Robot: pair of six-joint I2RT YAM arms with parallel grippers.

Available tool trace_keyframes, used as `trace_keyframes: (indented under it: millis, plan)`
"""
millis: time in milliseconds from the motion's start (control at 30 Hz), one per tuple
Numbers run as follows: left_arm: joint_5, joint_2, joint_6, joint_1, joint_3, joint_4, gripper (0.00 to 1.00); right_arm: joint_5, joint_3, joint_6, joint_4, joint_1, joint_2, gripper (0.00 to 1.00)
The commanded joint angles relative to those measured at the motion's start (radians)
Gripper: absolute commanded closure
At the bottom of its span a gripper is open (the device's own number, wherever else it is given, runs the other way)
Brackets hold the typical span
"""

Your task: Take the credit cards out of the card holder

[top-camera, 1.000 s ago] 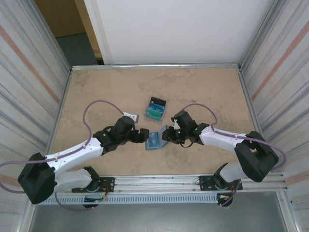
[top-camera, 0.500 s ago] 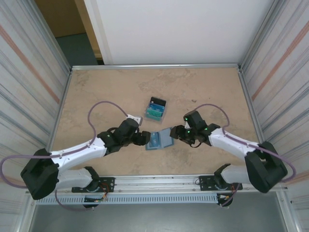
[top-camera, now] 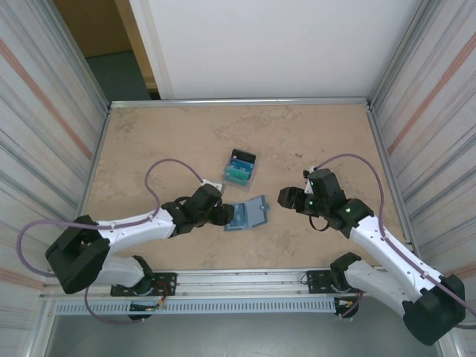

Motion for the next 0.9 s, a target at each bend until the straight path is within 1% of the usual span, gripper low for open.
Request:
trace_keyframes:
  millis: [0,67,133,233,400,600,733,867]
  plan:
    - [0.019,0.024,-0.047,-0.004,-0.017,0.056,0.42,0.01,0.069,-0.043,0.007,0.079,0.046,0.5]
    - [0.041,0.033,-0.054,-0.001,-0.024,0.087,0.47,0.049,0.109,-0.046,0.013,0.146,0.112,0.59]
    - [0.067,0.039,-0.053,0.0,-0.026,0.117,0.51,0.052,0.146,-0.056,0.028,0.197,0.198,0.67]
    - [0.1,0.047,-0.058,0.0,-0.029,0.166,0.54,0.048,0.189,-0.053,0.051,0.253,0.315,0.75]
    - [0.125,0.089,-0.103,0.018,-0.053,0.226,0.59,0.003,0.21,-0.016,0.109,0.295,0.458,0.78]
    - [0.149,0.13,-0.143,0.031,-0.082,0.276,0.62,0.02,0.263,0.0,0.067,0.341,0.595,0.81]
    - [0.142,0.133,-0.146,0.034,-0.087,0.261,0.64,0.037,0.262,0.031,0.058,0.329,0.66,0.84]
    - [0.14,0.137,-0.143,0.04,-0.085,0.245,0.65,0.028,0.213,0.042,0.115,0.286,0.645,0.85]
